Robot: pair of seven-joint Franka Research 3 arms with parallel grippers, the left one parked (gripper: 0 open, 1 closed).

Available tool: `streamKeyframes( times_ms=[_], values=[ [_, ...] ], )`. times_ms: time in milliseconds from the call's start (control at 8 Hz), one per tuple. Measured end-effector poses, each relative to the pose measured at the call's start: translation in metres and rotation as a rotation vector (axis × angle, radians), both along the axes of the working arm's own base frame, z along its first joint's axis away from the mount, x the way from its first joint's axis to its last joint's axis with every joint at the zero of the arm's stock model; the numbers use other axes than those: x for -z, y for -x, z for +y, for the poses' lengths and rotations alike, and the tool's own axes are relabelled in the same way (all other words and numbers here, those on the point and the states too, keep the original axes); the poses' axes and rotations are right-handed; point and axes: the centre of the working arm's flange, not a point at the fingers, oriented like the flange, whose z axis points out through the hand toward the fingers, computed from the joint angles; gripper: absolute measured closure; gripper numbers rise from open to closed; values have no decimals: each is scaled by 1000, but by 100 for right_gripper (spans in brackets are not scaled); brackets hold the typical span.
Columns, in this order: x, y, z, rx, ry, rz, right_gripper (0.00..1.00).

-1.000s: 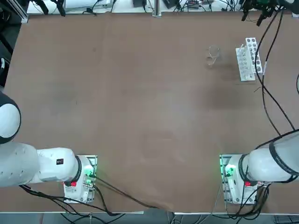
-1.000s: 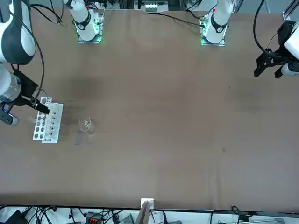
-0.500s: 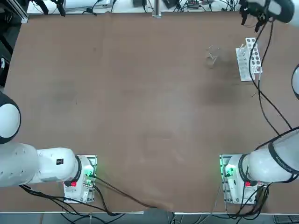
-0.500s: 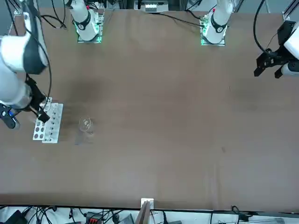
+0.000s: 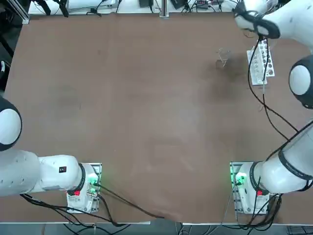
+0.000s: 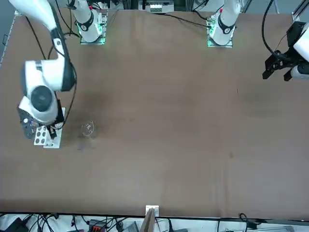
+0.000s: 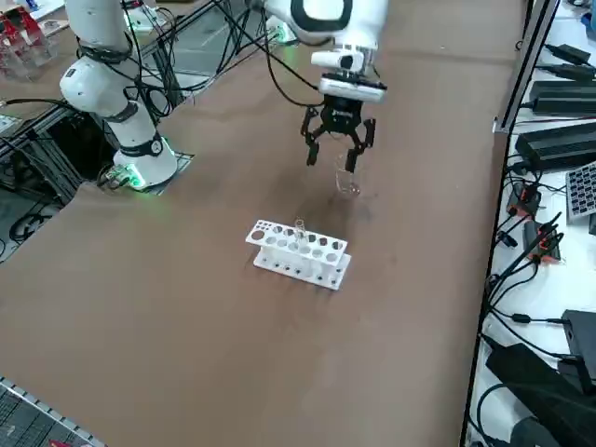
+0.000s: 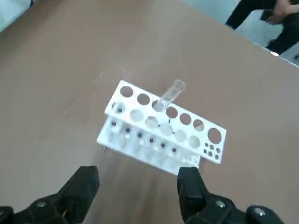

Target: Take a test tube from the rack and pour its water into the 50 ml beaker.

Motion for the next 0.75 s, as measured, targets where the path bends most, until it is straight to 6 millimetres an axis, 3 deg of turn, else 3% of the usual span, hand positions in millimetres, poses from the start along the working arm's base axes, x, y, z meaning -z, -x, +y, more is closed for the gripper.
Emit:
streamKeyframes(
  times_ms=[375,750],
  values=[
    [37,-7,-11,149,172,-177,0],
    [88,-4,-23,234,359,-274,1]
  ],
)
